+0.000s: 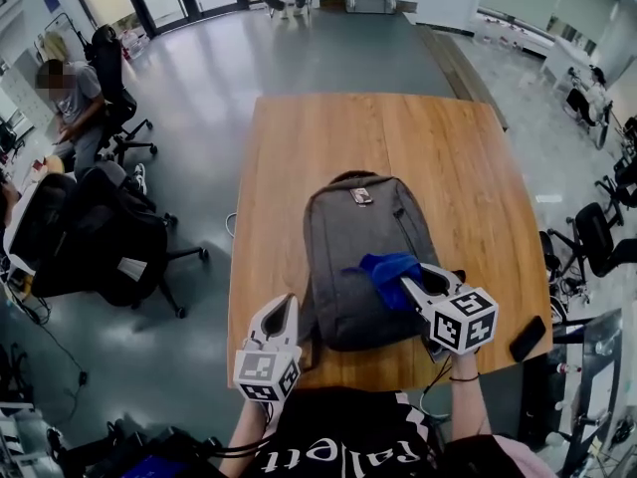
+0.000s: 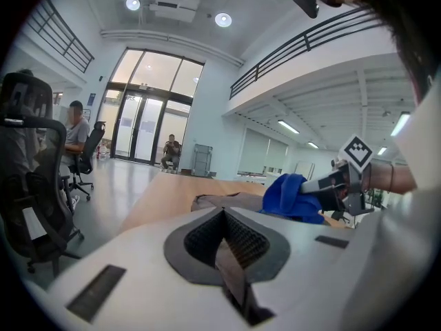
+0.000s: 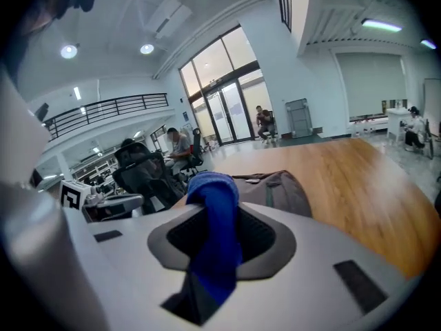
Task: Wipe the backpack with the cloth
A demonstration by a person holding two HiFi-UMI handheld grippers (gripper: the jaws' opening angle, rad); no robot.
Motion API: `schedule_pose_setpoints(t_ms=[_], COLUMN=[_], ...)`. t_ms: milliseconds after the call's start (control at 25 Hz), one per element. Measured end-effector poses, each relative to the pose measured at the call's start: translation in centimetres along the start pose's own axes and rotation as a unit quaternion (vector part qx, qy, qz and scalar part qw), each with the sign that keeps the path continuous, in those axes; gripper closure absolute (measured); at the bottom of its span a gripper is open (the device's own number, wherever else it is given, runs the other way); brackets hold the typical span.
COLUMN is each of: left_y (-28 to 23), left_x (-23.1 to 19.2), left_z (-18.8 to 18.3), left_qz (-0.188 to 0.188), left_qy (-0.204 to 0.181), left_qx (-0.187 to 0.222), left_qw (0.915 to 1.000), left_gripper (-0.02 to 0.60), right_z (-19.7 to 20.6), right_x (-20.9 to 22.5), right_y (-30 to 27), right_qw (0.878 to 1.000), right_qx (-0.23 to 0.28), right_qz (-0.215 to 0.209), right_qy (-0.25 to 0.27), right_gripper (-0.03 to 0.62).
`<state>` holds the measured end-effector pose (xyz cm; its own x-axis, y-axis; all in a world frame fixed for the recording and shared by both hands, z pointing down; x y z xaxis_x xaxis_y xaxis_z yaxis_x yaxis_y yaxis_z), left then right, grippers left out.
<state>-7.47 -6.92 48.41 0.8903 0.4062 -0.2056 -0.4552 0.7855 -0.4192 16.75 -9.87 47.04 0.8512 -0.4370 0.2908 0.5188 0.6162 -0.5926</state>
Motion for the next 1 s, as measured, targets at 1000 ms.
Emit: schedule_pose_setpoints(t_ms=[1000], left_y=[-0.8], left_x=[-0.5], left_z=[0.6], left_qz=[-0.006], left_qy=[0.003], left_qx=[-0.009], left_qw=[0.9999], left_gripper=[0.583], right_z=[-4.4], right_x=[3.4], right_y=[3.0], right_qw=[0.997], right_qx=[0.057], right_qz=[0.055], right_qy=[0.010], right_gripper=[0.477])
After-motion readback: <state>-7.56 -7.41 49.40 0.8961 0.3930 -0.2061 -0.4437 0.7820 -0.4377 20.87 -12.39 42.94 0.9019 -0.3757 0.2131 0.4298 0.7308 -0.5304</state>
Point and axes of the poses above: the fingertips, and each gripper's own axes: y backward along the fingers, x to its right, z out of its underside, the point moved 3 cm from there along y, backward along the fingers, and after that the axes turned 7 degrees about -x, right-handed, at the moved point
